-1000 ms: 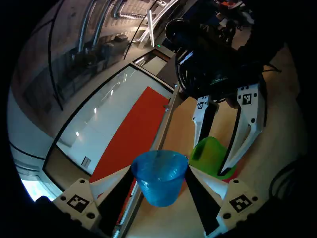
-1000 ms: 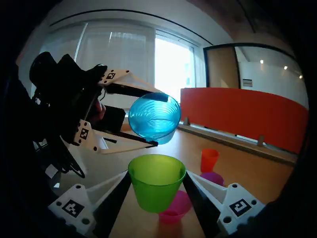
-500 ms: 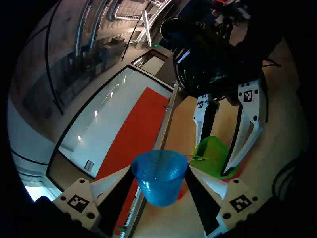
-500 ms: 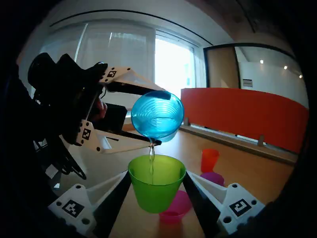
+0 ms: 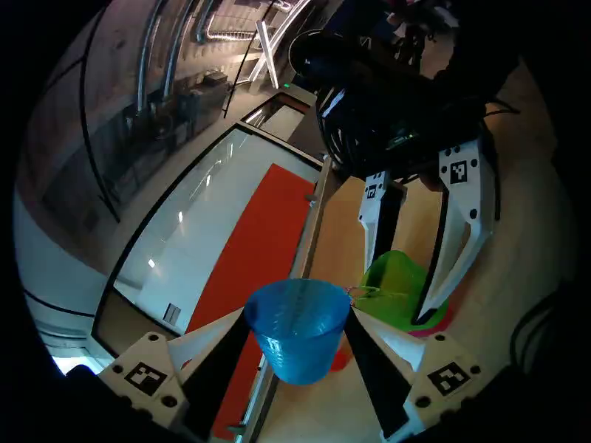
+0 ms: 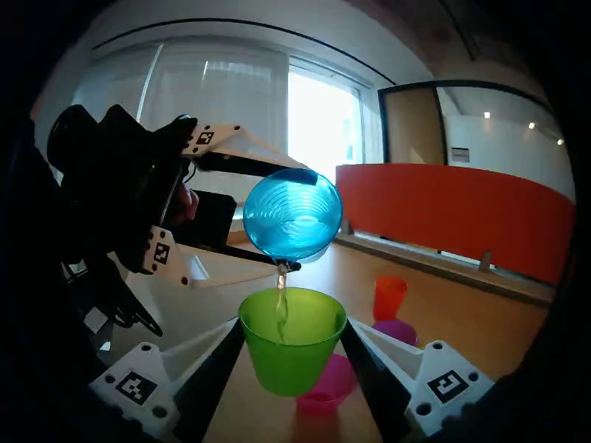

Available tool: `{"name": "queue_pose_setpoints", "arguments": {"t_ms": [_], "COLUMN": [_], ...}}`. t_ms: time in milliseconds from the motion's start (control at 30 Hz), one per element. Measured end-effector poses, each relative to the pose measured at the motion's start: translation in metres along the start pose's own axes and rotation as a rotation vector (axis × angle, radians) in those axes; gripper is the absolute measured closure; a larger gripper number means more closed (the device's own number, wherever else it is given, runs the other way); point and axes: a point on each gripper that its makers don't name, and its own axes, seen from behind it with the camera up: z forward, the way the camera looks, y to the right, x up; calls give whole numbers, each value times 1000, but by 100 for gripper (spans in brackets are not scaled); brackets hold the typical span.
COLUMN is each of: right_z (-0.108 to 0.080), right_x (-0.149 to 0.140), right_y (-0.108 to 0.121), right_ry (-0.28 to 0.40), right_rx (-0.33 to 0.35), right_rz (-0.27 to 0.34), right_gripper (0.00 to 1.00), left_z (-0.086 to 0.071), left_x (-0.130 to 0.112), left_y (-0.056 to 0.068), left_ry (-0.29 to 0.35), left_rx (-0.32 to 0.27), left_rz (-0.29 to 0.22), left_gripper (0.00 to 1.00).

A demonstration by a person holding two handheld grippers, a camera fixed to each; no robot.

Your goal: Pour water

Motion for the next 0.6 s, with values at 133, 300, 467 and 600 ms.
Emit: {"name": "queue_pose_setpoints", "arguments": {"t_ms": [133, 300, 467, 600], "right_z": [-1, -1, -1, -2], "right_x": [1, 0, 0, 1], "right_y": [0, 0, 1, 0], "right_ry": [0, 2, 3, 4], "right_rx": [-1, -2, -5, -5], "right_rz": [-2, -2, -1, -2], "right_gripper": [8, 8, 8, 8], "left_z": [0, -1, -1, -1], "left_x": [0, 1, 3, 4], "left_y": [0, 0, 0, -1], "left_ry": [-2, -2, 0, 0], "left_rx": [0, 3, 3, 5], "left_rz": [7, 19, 24, 38], "left_gripper": [13, 13, 13, 14]}}
